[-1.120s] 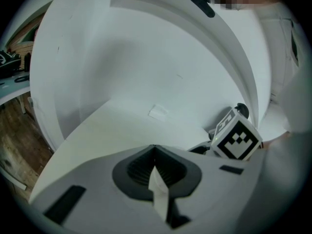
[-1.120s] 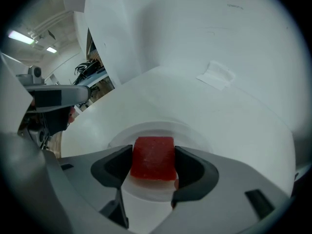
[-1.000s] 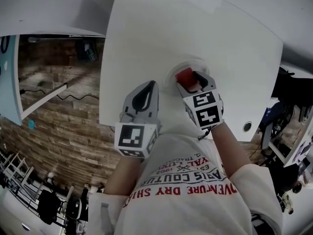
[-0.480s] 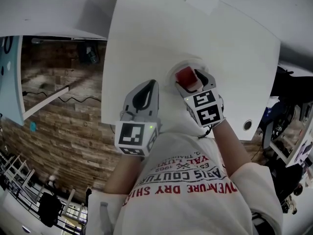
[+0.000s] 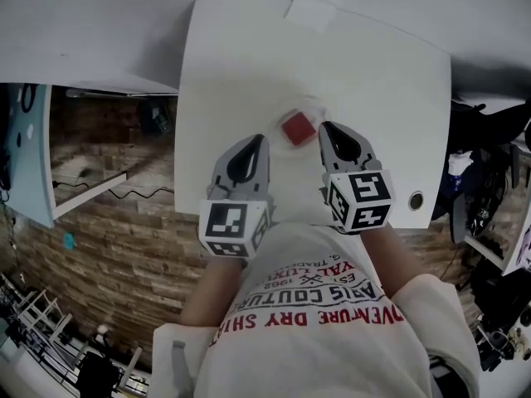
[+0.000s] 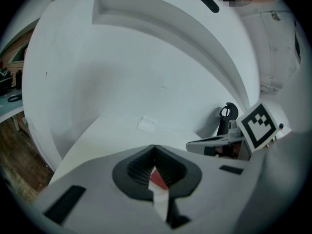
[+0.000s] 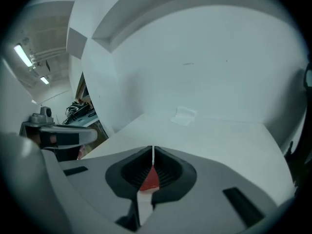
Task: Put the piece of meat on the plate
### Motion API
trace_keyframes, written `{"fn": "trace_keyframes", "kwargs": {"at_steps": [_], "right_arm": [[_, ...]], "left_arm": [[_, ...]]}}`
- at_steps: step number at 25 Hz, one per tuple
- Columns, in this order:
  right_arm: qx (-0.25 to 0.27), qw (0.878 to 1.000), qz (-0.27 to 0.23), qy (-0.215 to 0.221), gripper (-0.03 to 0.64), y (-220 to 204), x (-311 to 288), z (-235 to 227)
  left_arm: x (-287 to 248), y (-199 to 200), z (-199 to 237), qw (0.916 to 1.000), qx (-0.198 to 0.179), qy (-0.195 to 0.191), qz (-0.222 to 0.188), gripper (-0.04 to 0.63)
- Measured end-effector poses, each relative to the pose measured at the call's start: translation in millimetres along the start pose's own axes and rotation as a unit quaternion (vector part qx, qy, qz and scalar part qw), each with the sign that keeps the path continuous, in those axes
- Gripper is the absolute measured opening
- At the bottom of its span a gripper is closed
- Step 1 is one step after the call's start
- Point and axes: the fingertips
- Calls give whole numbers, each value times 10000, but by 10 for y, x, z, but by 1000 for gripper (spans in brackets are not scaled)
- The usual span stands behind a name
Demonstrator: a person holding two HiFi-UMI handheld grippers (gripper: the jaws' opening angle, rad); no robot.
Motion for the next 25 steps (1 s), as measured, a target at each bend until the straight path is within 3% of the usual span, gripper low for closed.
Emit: {"fn": "trace_keyframes", "kwargs": {"at_steps": [3, 7, 13, 25], "right_arm": [[-21, 9997, -226, 92, 12, 32, 249, 25], [-106, 9959, -896, 77, 12, 256, 610, 50], [279, 9855, -1666, -182, 12, 539, 1085, 91], [128, 9765, -2119, -366, 12, 615, 1471, -62]], "left_arm": [[64, 100, -175, 9999, -72, -80, -100, 5], [180, 288, -384, 9989, -310, -143, -314, 5], [402, 605, -658, 9933, -841, -171, -779, 5], [638, 909, -768, 9837, -1194, -54, -1344, 5]]}}
Point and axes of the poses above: the fingertips, and each gripper's own axes: x backward along the fingers, z to its left, y out of its top, and after that the axes turned 10 degrees about z, right-handed
